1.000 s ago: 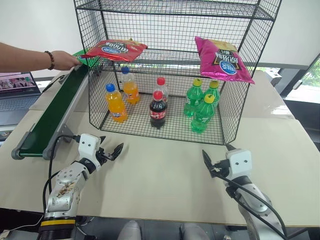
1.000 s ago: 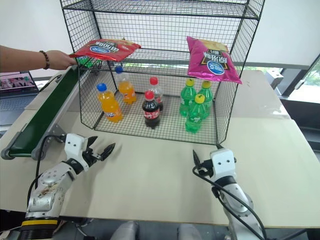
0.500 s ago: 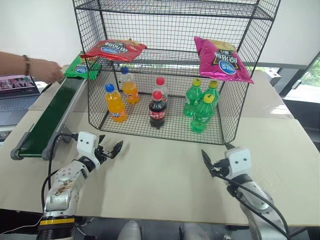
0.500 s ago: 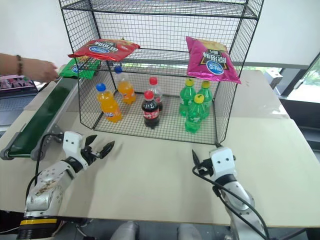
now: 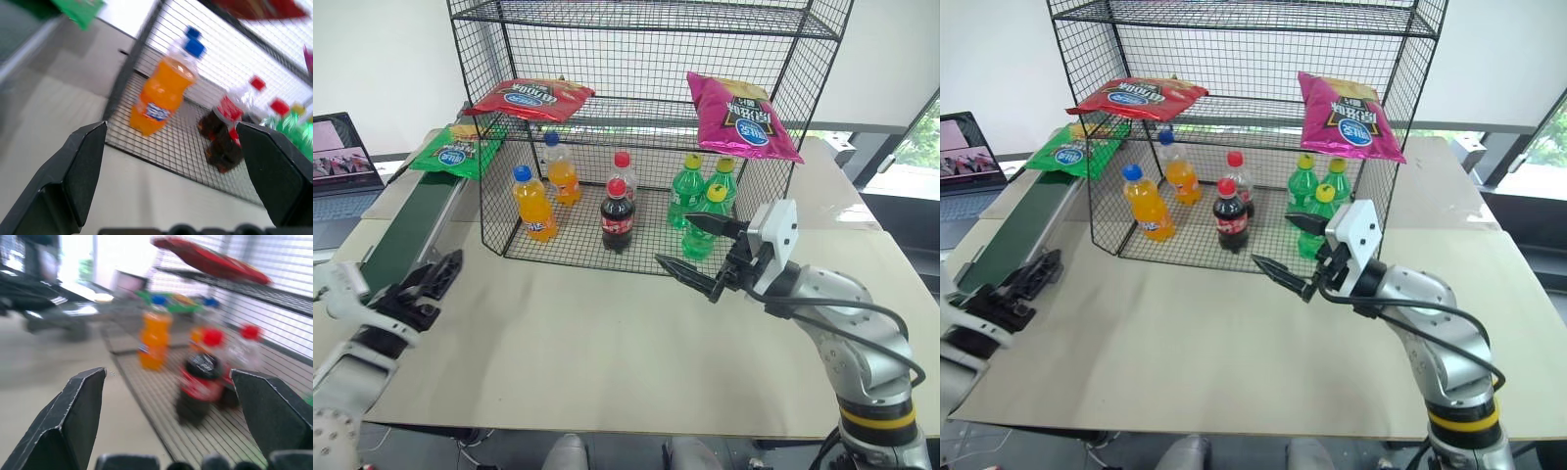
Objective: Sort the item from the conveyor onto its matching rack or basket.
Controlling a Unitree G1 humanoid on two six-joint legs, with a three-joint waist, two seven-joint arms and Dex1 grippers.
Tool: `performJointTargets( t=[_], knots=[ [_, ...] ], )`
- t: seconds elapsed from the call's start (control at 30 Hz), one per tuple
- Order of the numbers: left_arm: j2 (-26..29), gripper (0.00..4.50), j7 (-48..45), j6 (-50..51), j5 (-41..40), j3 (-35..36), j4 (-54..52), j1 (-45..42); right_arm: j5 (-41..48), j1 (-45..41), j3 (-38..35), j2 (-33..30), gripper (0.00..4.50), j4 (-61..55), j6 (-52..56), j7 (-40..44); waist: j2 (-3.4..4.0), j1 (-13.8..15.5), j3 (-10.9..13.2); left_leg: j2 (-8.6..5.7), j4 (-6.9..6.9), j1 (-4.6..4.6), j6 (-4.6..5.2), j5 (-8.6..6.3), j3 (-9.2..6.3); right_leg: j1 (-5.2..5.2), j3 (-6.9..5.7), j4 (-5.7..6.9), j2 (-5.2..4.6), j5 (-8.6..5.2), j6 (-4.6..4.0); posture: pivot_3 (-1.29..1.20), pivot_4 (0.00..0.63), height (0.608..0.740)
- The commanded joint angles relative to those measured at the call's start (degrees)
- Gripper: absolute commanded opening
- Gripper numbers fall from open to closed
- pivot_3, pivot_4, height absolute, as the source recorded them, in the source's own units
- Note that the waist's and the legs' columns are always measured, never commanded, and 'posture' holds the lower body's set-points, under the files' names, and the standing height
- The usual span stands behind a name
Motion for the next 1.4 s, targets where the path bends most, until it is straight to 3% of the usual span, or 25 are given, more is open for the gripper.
performJointTargets(
  t=[0.03,0.2,0.4,0.6,0.87,1.4],
  knots=[
    [-0.1,4.47,6.1,-1.6,-11.3,6.8,0.6,4.3,4.7,-4.9,0.9,0.4,4.50,0.9,0.7,3.7,0.00,0.0,0.0,0.00,0.02,0.01,0.00,0.00,0.00,0.01,0.00,0.00,0.00,0.00,0.00,0.00,0.150,0.740],
    [-1.7,4.47,12.6,-5.2,-24.5,10.6,5.0,9.0,5.2,-11.5,3.4,1.7,4.50,5.6,-0.6,7.5,0.02,-0.1,0.0,0.01,0.02,0.09,-0.01,0.00,0.00,0.01,-0.01,0.02,0.00,-0.01,-0.03,0.00,0.150,0.740],
    [-2.3,4.47,14.6,-10.7,-25.2,10.0,13.3,6.5,4.9,-13.9,5.0,3.2,4.50,6.9,-1.3,9.0,0.00,1.2,0.0,0.00,0.02,0.05,-0.03,0.00,0.00,-0.03,-0.05,-0.03,0.00,-0.02,-0.04,0.00,0.150,0.740],
    [1.3,4.47,13.5,-9.6,-21.9,6.8,21.4,3.4,4.4,-14.0,5.3,3.2,4.50,6.3,-1.3,8.5,-0.03,1.2,0.0,0.00,-0.02,0.02,-0.06,0.01,0.01,-0.09,-0.07,-0.03,0.00,-0.02,-0.06,0.00,0.150,0.740],
    [2.4,4.47,13.0,-8.2,-26.6,7.7,23.4,1.6,5.2,-14.0,4.4,2.4,4.50,4.0,0.2,6.1,-0.06,1.1,0.0,0.01,-0.14,-0.02,-0.09,0.03,0.01,-0.21,-0.09,-0.02,0.00,-0.03,-0.08,0.00,0.150,0.740],
    [3.4,4.47,12.3,-7.8,-26.1,7.0,25.4,1.3,6.5,-14.5,4.3,1.7,4.50,2.7,0.9,4.9,-0.08,1.1,-0.1,0.01,-0.19,-0.03,-0.10,0.03,0.02,-0.26,-0.10,-0.04,-0.01,-0.04,-0.11,0.00,0.150,0.740]
  ],
)
